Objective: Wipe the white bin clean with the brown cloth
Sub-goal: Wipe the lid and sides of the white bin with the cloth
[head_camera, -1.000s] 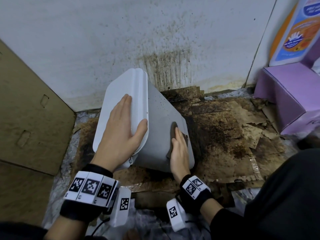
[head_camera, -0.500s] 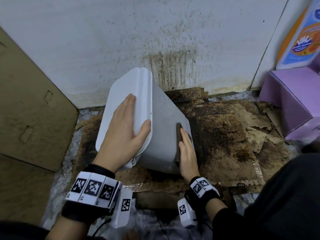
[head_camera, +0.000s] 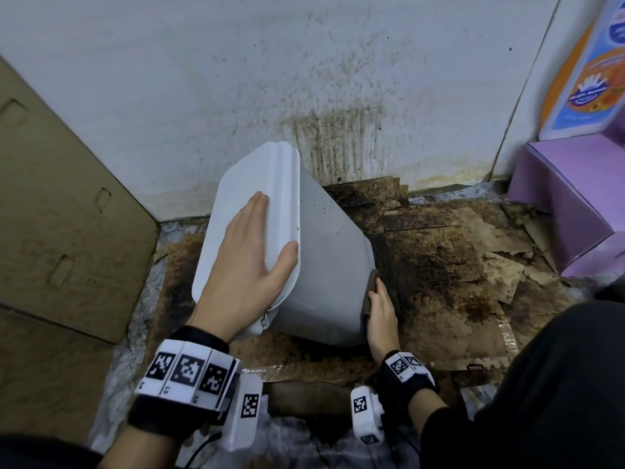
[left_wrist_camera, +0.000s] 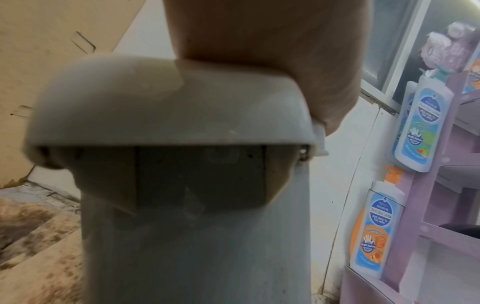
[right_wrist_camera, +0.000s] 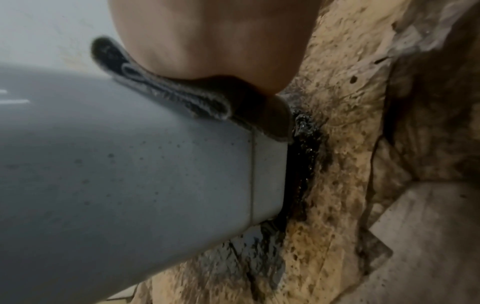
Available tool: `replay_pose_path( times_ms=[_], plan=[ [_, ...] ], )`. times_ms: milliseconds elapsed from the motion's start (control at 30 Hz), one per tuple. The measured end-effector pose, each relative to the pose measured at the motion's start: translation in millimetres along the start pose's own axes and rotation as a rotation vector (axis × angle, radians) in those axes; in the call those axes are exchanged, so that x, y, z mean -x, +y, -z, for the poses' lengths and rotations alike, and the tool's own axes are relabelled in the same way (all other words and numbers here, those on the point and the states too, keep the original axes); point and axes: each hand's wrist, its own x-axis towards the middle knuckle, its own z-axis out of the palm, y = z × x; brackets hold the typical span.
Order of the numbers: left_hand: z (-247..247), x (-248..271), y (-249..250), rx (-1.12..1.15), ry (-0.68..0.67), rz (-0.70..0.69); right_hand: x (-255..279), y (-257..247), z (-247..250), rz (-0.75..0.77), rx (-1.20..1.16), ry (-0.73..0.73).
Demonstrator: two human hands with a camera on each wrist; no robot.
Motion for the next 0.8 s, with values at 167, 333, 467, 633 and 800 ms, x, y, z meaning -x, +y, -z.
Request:
replay_pose_path(
  times_ms=[167,333,467,633,800],
  plan=[
    [0.7,-1.4,0.8,-0.012,-0.007,-0.002,14.1,-25.2,-12.0,0.028,0.021,0.021],
    [-1.1,-3.0,2.5,-0.015,-0.013,-0.006,49.5,-79.8,-30.5,0.190,-0.045,-0.049],
    [-0.9,-2.8,-1.1,-0.014,-0.008,-0.004,76.4,-118.6,-42.5,0.351,-0.089,-0.186],
    [-0.5,-2.4,-6.3,-0.008,-0.001,-0.004,75.3,-127.4,-43.3,0.470,-0.011,-0.309],
    [1.1,-1.4,-8.6,0.000,-0.001,0.005,55.3,-118.5,-40.1,0.582,0.116,-0.347]
  ],
)
